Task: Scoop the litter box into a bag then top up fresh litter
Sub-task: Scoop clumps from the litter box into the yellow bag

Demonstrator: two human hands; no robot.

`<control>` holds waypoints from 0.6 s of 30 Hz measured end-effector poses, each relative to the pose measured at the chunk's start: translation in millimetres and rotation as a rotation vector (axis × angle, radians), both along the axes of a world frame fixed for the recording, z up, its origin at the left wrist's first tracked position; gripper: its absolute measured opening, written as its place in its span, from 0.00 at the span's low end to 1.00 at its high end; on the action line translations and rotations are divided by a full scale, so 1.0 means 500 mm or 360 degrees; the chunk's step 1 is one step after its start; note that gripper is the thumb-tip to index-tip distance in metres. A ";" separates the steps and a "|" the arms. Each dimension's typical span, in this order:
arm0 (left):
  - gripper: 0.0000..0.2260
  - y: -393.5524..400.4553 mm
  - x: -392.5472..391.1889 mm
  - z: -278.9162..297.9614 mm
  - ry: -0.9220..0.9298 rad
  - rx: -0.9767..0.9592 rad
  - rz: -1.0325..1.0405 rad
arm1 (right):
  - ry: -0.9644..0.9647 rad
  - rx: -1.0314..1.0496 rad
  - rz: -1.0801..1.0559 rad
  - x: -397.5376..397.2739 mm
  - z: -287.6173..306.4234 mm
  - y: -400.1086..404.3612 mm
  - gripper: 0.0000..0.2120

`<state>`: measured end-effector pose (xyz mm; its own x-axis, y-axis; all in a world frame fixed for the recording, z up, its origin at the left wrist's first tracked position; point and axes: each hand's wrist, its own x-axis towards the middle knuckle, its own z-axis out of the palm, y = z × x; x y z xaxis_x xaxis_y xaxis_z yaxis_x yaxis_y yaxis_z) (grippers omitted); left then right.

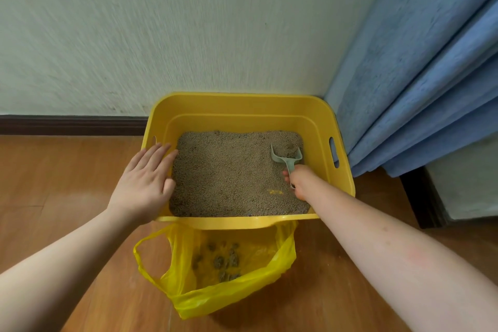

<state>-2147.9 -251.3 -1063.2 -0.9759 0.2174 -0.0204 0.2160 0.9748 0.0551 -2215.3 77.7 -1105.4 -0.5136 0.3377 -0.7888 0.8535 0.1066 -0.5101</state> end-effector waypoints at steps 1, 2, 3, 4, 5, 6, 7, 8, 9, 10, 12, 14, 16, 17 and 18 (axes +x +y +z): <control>0.29 0.000 0.000 0.000 0.0001 -0.0001 0.0000 | 0.0017 0.0023 0.0024 0.002 0.001 0.000 0.10; 0.29 -0.001 -0.001 -0.001 -0.0001 0.0001 -0.0001 | 0.0040 0.0056 0.0066 0.003 0.000 0.001 0.12; 0.29 -0.001 -0.001 -0.001 -0.0005 0.0004 0.0000 | 0.0062 0.0099 0.0119 0.005 -0.001 0.004 0.14; 0.29 -0.001 -0.001 -0.001 -0.0011 0.0009 0.0003 | 0.0083 0.0125 0.0146 0.007 0.000 0.004 0.15; 0.29 -0.001 -0.002 -0.001 -0.0013 0.0014 0.0007 | 0.0098 0.0154 0.0178 0.008 0.000 0.003 0.15; 0.29 -0.001 -0.002 -0.001 -0.0013 0.0019 0.0010 | 0.0103 0.0178 0.0200 0.010 -0.001 0.003 0.15; 0.29 0.000 -0.002 0.000 -0.0015 0.0023 0.0013 | 0.0100 0.0195 0.0217 0.010 0.000 0.004 0.15; 0.29 0.000 -0.001 0.000 -0.0017 0.0023 0.0015 | 0.0091 0.0187 0.0221 0.009 0.002 0.003 0.15; 0.29 0.000 0.000 0.001 -0.0023 0.0020 0.0015 | 0.0081 0.0169 0.0212 0.010 0.008 0.002 0.16; 0.29 0.000 0.001 0.001 -0.0027 0.0017 0.0013 | 0.0074 0.0144 0.0193 0.010 0.014 0.001 0.16; 0.29 -0.001 0.001 0.003 -0.0024 0.0016 0.0014 | 0.0081 0.0126 0.0237 0.012 0.018 0.004 0.17; 0.29 -0.001 0.002 0.003 -0.0017 0.0015 0.0015 | 0.0085 0.0144 0.0361 0.023 0.029 0.008 0.18; 0.30 -0.001 0.002 0.003 -0.0023 0.0018 0.0014 | 0.0054 0.0158 0.0474 0.038 0.035 0.011 0.19; 0.30 -0.001 0.002 0.003 -0.0023 0.0022 0.0014 | 0.0058 0.0172 0.0533 0.046 0.038 0.012 0.19; 0.30 -0.001 0.001 0.002 -0.0022 0.0026 0.0015 | 0.0078 0.0189 0.0603 0.051 0.042 0.012 0.20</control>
